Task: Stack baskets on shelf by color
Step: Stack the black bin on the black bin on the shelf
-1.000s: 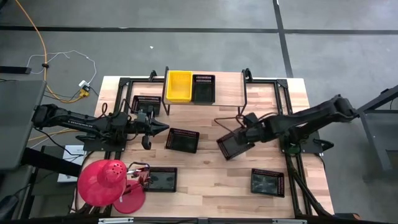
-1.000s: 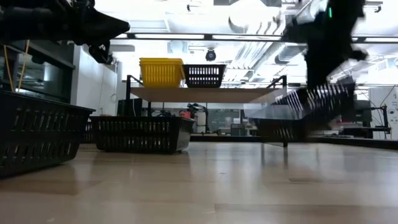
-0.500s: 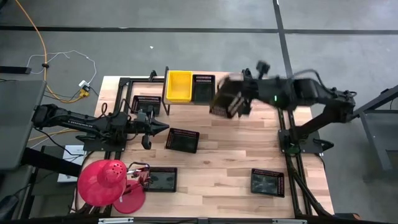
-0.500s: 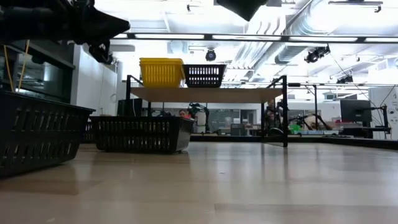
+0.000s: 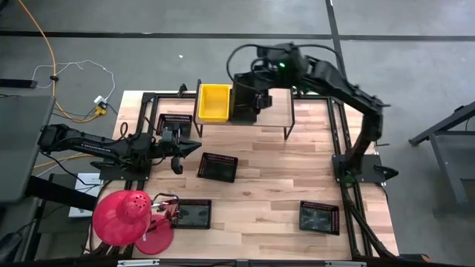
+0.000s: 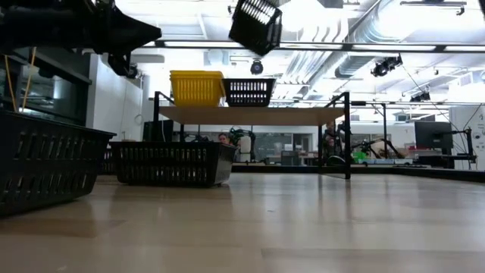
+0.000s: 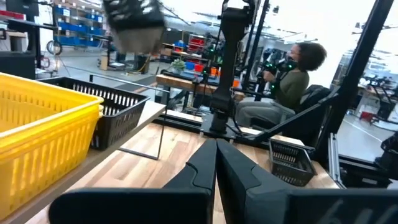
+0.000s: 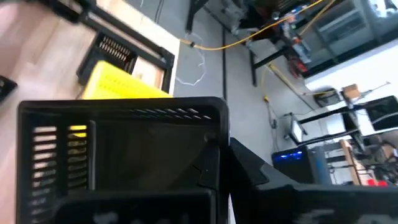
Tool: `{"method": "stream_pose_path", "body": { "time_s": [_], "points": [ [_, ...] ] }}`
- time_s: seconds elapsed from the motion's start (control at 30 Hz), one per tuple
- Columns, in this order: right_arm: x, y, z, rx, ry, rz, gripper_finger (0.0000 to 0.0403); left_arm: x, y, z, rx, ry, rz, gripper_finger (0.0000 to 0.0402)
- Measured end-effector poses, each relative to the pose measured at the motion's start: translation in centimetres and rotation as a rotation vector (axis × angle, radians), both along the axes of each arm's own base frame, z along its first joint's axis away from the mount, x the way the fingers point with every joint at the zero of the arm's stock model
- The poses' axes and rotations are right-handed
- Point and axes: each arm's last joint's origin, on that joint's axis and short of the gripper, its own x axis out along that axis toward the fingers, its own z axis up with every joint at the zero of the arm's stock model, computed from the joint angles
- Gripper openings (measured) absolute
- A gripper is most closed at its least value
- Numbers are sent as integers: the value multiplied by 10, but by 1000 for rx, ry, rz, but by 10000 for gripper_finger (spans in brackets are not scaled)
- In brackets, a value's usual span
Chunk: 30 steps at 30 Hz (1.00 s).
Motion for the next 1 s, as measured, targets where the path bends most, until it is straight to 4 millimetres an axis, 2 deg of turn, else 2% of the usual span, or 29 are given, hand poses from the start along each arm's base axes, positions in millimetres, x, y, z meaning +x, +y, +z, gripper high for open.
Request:
{"method": "stream_pose_path", "body": {
  "time_s": [0.17, 0.33, 0.63, 0.77, 1.0],
  "points": [
    [16, -31, -20, 42, 44, 2, 0, 0, 0, 0, -3, 1, 5, 0],
    [15, -47, -30, 125, 65, -6, 0, 0, 0, 0, -3, 2, 5, 0],
    [10, -59, -36, 284, 33, -42, 0, 0, 0, 0, 11, 5, 8, 0],
    [13, -60, -48, 309, 77, -41, 0, 0, 0, 0, 8, 4, 7, 0],
    [14, -61, -53, 330, 80, -47, 0, 0, 0, 0, 4, 3, 7, 0]
  ]
}}
